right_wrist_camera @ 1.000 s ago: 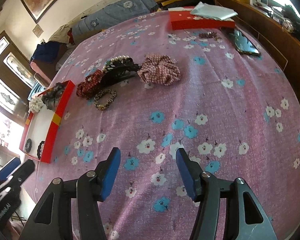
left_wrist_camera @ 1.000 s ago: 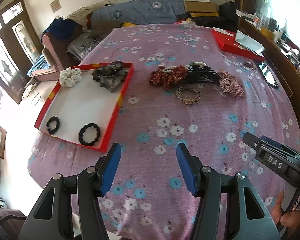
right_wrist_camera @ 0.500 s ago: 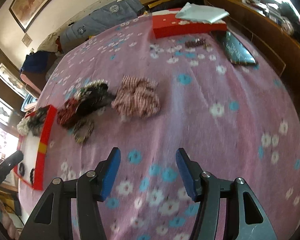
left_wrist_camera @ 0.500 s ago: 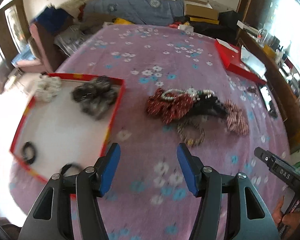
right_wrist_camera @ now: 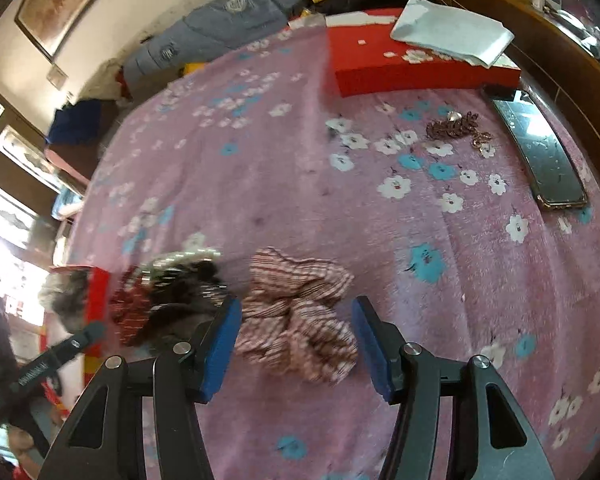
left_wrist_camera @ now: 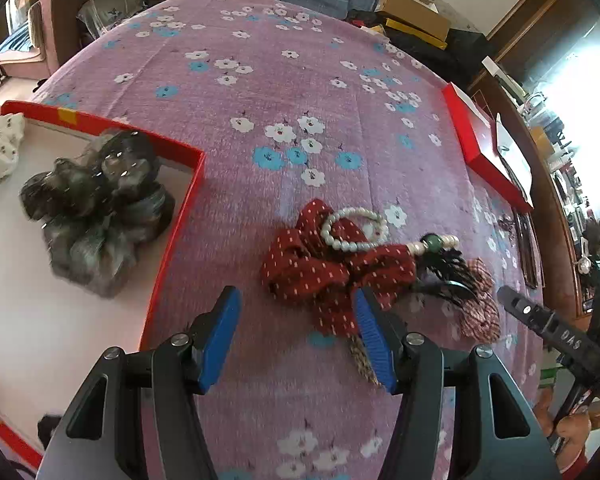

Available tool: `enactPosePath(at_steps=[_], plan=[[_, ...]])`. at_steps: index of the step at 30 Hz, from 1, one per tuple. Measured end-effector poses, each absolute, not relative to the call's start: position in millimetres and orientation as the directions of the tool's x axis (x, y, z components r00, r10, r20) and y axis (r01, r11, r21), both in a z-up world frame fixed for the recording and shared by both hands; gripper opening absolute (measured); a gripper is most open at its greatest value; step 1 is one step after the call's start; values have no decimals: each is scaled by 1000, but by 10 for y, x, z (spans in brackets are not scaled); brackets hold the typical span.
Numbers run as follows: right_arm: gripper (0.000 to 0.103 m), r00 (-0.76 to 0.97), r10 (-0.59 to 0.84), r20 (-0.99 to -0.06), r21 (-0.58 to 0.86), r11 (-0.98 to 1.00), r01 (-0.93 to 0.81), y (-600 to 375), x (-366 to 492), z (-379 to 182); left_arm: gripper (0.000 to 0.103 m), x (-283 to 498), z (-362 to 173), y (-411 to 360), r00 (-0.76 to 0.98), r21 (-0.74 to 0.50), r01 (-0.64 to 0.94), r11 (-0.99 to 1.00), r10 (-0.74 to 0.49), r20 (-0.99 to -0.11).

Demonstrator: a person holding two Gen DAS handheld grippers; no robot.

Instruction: Organize jewelry

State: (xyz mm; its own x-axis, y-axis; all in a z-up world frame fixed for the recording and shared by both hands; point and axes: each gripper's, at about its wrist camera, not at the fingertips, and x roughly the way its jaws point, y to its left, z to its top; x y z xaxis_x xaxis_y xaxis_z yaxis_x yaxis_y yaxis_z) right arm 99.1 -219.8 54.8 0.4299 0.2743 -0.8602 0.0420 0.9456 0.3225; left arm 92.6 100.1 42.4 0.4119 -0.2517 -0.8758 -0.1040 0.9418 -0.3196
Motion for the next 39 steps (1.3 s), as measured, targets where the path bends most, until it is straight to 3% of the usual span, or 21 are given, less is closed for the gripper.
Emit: enactPosePath(at_steps=[4, 5, 6, 7, 8, 9, 11, 20, 24, 29, 31, 33, 39], plan=[[61, 401, 252, -881, 282, 959, 16, -2109, 1043, 406, 56, 1015, 352, 985, 406, -333, -101, 938, -267, -874], [59, 398, 252, -882, 278, 960, 8, -2078, 1047, 384, 44, 1023, 341, 976, 403, -334, -100, 937, -269, -875], [51, 397, 252, -883, 274, 962, 1, -2049, 1050, 364, 21, 1037, 318, 945, 394, -337, -94, 937, -276, -877], [45, 394, 251, -884, 273, 962, -1, -2038, 1059, 349, 11, 1051, 291, 911, 376, -340, -86, 936, -285, -882], [29, 390, 254, -885, 276, 961, -1, -2021, 1064, 326, 4, 1049, 280, 896, 366, -338, -83, 937, -287, -885], [19, 382, 264, -886, 286, 958, 2, -2020, 1065, 303, 4, 1036, 284, 863, 366, -324, -80, 943, -274, -889], [15, 380, 276, -883, 303, 953, 11, -2040, 1035, 290, 3, 983, 350, 791, 382, -289, -57, 956, -246, -891], [11, 380, 324, -866, 353, 936, 6, -2230, 416, 457, 3, 112, 942, 632, 445, -333, 53, 941, -321, -836], [11, 341, 413, -844, 437, 900, -9, -2309, -27, 435, 3, -268, 824, 561, 419, -306, 84, 948, -312, -853], [17, 320, 400, -859, 425, 905, 8, -2342, -293, 268, 4, -440, 509, 617, 372, -205, 58, 977, -211, -904], [33, 333, 387, -860, 416, 909, 19, -2378, -330, 265, 13, -495, 554, 649, 390, -199, 57, 978, -205, -898], [50, 363, 358, -860, 393, 919, 25, -2402, -365, 311, 37, -536, 616, 698, 411, -202, 50, 978, -205, -888], [51, 381, 333, -863, 370, 929, 26, -2422, -361, 340, 46, -504, 683, 840, 433, -247, 6, 969, -226, -873]])
